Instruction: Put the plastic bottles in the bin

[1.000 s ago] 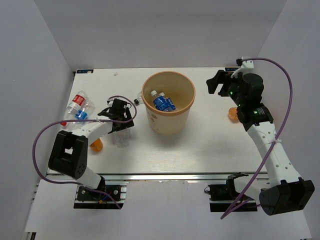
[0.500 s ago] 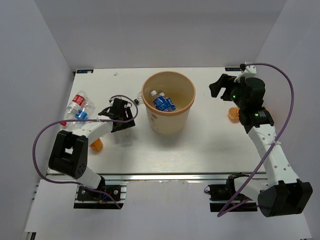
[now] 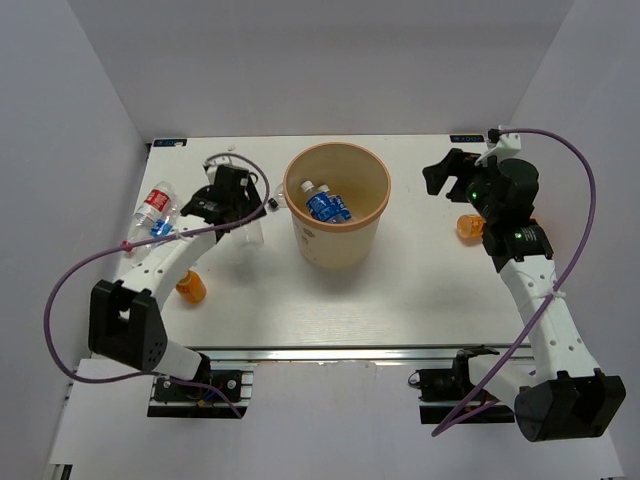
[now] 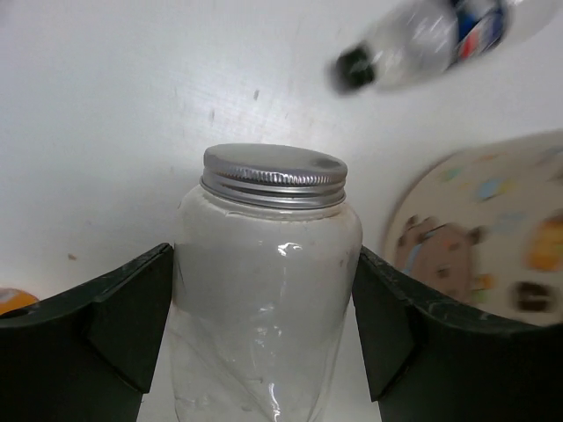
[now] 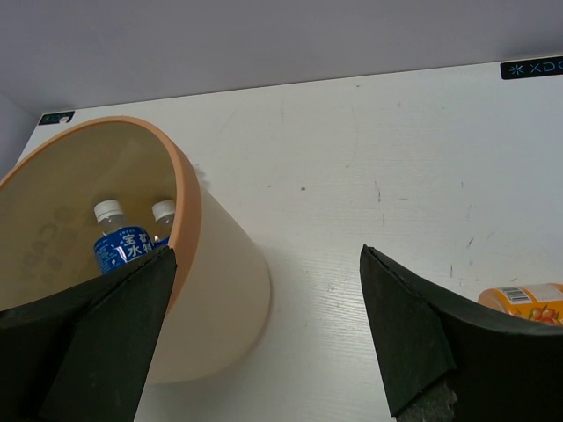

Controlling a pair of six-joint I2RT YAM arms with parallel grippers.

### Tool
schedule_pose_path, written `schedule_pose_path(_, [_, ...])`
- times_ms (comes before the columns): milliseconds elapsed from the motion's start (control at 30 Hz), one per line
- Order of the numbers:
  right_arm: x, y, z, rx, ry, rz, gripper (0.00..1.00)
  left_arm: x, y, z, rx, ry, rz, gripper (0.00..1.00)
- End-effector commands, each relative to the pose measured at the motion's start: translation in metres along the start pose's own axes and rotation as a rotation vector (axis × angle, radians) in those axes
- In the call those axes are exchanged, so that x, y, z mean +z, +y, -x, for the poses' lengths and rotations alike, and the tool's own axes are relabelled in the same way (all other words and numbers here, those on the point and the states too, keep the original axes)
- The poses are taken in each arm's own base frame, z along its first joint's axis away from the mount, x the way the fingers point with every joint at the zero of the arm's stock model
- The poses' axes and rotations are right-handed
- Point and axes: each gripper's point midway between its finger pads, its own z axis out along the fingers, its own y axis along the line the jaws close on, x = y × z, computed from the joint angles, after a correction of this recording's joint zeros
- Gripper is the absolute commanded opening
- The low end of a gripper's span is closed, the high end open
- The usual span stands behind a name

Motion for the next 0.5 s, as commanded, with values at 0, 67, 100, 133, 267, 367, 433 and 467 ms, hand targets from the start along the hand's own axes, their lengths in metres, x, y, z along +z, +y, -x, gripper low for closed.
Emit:
schedule_pose_path(0, [-0.005, 0.003, 0.015, 0.006, -0.059, 0.017, 0.89, -0.06, -0.008, 0.082, -0.106, -0.241, -0.021, 0.12])
schedule_pose_path(67, [-0.007, 0.002, 0.016, 0.007, -0.068, 0.015, 0.89, -0.093, -0.016, 0.123, -0.138, -0.353, -0.062, 0.12])
schedule_pose_path(100, [-0.008, 0.0, 0.017, 0.008, -0.07, 0.008, 0.89, -0.104, -0.02, 0.138, -0.15, -0.393, -0.082, 0.12])
schedule_pose_path(133, [-0.009, -0.002, 0.018, 0.011, -0.073, -0.001, 0.89, -0.125, -0.027, 0.159, -0.165, -0.452, -0.124, 0.12])
schedule_pose_path(267, [-0.013, -0.009, 0.016, 0.011, -0.074, -0.023, 0.89, -0.165, -0.076, 0.191, -0.077, -0.531, -0.389, 0.14])
schedule_pose_path(367, [-0.014, -0.016, 0.017, 0.011, -0.08, -0.048, 0.89, -0.19, -0.137, 0.185, 0.054, -0.492, -0.73, 0.14])
schedule_pose_path(433, [-0.016, -0.028, 0.013, 0.002, -0.066, -0.086, 0.89, -0.207, -0.17, 0.172, 0.139, -0.445, -0.926, 0.15])
schedule_pose_path(467, [-0.016, -0.036, 0.012, 0.01, -0.057, -0.112, 0.89, -0.2, -0.181, 0.165, 0.161, -0.41, -0.962, 0.15])
